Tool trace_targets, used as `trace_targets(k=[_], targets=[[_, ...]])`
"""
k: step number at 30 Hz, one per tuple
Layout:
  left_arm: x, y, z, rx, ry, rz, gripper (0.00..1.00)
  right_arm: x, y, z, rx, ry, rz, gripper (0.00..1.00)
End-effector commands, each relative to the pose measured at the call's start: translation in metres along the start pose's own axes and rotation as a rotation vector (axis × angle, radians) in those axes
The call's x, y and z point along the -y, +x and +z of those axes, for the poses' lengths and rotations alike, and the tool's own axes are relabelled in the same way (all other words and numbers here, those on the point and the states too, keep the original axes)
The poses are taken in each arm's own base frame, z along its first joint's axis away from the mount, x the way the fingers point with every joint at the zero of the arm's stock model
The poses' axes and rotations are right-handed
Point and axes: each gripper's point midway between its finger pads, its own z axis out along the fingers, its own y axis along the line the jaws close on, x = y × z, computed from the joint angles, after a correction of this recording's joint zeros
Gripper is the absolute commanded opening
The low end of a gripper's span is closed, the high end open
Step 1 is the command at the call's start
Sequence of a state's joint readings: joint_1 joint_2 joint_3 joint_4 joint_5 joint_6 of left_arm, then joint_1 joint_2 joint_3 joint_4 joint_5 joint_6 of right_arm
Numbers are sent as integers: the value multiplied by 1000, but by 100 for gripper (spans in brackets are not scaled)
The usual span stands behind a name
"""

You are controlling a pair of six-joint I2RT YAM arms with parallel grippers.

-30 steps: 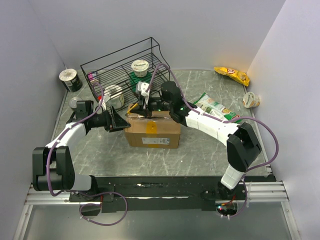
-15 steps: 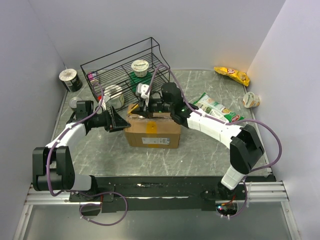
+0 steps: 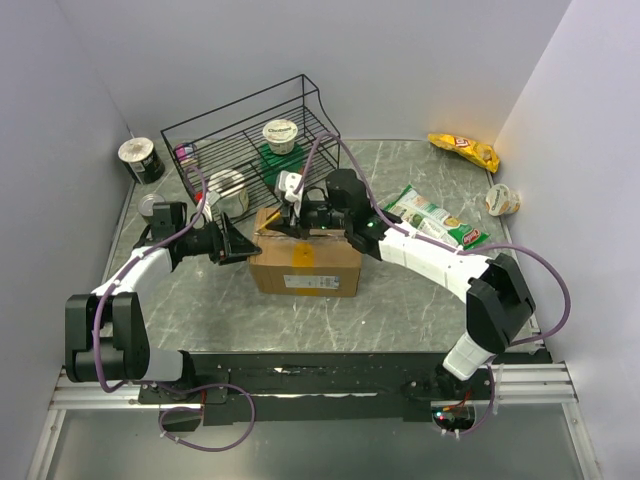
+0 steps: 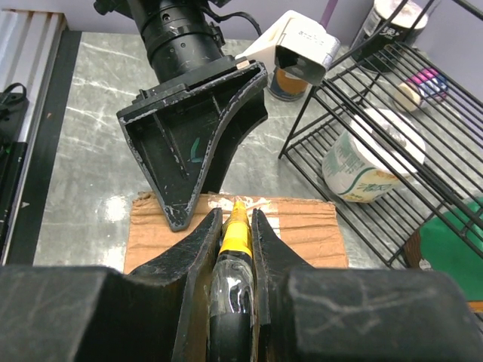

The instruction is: Unpack the express box

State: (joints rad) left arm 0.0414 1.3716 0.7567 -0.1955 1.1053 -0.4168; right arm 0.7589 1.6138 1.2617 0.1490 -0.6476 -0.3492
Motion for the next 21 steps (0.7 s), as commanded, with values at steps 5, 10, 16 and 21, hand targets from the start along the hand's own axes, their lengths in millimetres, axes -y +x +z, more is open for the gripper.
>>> trace_targets(k=[5,10,16,21], targets=[[-36,3,-2,41,-143,-27,79,-2,-6,-18,-13,31,15,0],[-38,2,-2,44,-147,-28,79,-1,-4,-23,-23,39,23,0],[-41,1,-4,50,-155,-34,79,6,-3,-31,-29,52,27,0],[-42,1,-4,53,-162,-34,79,17,-4,-41,-37,74,20,0]])
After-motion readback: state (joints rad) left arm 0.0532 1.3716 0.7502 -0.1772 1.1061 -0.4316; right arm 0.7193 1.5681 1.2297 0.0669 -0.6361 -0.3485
